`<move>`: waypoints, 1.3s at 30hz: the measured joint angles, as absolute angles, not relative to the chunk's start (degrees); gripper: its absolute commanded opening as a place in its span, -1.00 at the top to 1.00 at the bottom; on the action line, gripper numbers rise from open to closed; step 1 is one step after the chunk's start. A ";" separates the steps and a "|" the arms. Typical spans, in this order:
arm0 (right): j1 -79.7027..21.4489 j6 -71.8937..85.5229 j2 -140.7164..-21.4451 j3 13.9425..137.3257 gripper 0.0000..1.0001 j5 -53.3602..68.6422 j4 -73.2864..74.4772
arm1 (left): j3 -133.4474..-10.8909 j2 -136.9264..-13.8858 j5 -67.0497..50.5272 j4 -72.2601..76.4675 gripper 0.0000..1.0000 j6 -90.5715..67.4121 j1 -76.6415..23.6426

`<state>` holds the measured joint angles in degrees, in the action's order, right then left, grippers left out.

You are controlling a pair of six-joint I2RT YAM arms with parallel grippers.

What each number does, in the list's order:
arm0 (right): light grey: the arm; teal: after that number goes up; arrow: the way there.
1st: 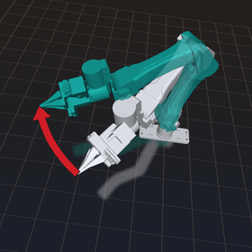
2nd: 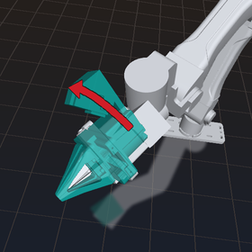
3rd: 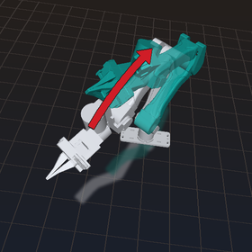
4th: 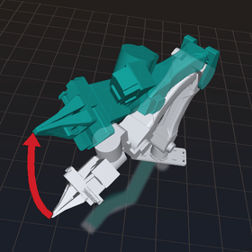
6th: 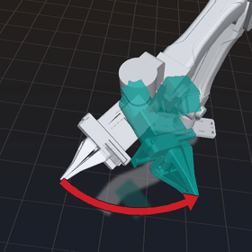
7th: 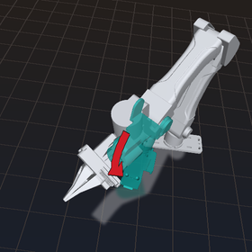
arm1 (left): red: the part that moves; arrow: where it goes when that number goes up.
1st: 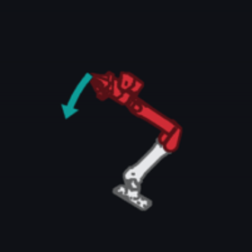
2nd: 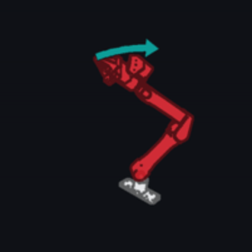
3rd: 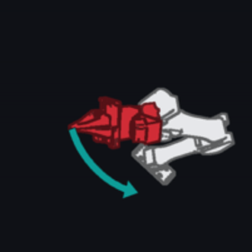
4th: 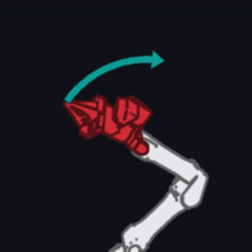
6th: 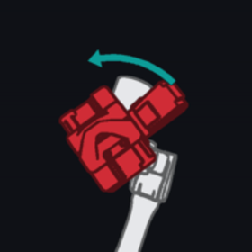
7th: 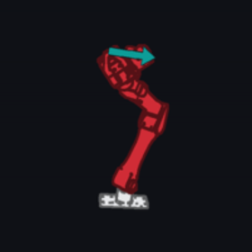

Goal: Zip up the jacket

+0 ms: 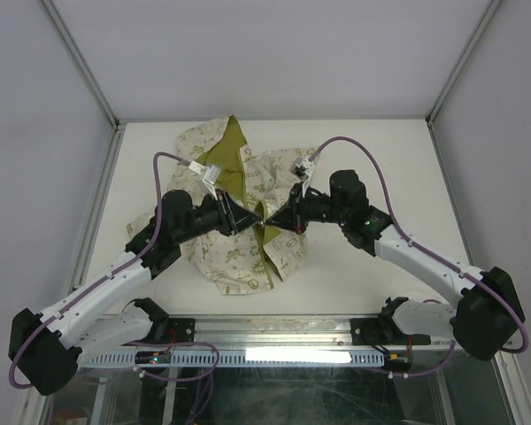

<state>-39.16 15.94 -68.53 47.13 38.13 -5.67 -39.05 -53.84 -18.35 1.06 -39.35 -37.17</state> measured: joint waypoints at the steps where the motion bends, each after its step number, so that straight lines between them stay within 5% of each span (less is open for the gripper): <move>1: -38.98 15.94 -68.55 47.13 1.00 37.95 -5.67 | -39.05 -53.60 -18.13 0.05 0.50 -39.00 -37.23; 10: -38.44 15.38 -68.55 48.97 1.00 38.48 -7.38 | -40.12 -52.80 -13.39 -12.21 -0.06 -36.47 -36.69; 20: -38.44 13.21 -69.23 48.97 1.00 40.51 -4.05 | -53.25 -53.93 -16.29 -12.53 -0.24 -33.15 -33.50; 31: -38.44 12.93 -69.23 48.99 1.00 41.23 -2.63 | -57.49 -65.69 -28.80 -11.51 0.00 -32.14 -33.36; 39: -38.44 13.26 -69.21 48.99 0.95 41.17 -2.70 | -56.86 -66.85 -34.76 -8.29 0.85 -34.50 -33.36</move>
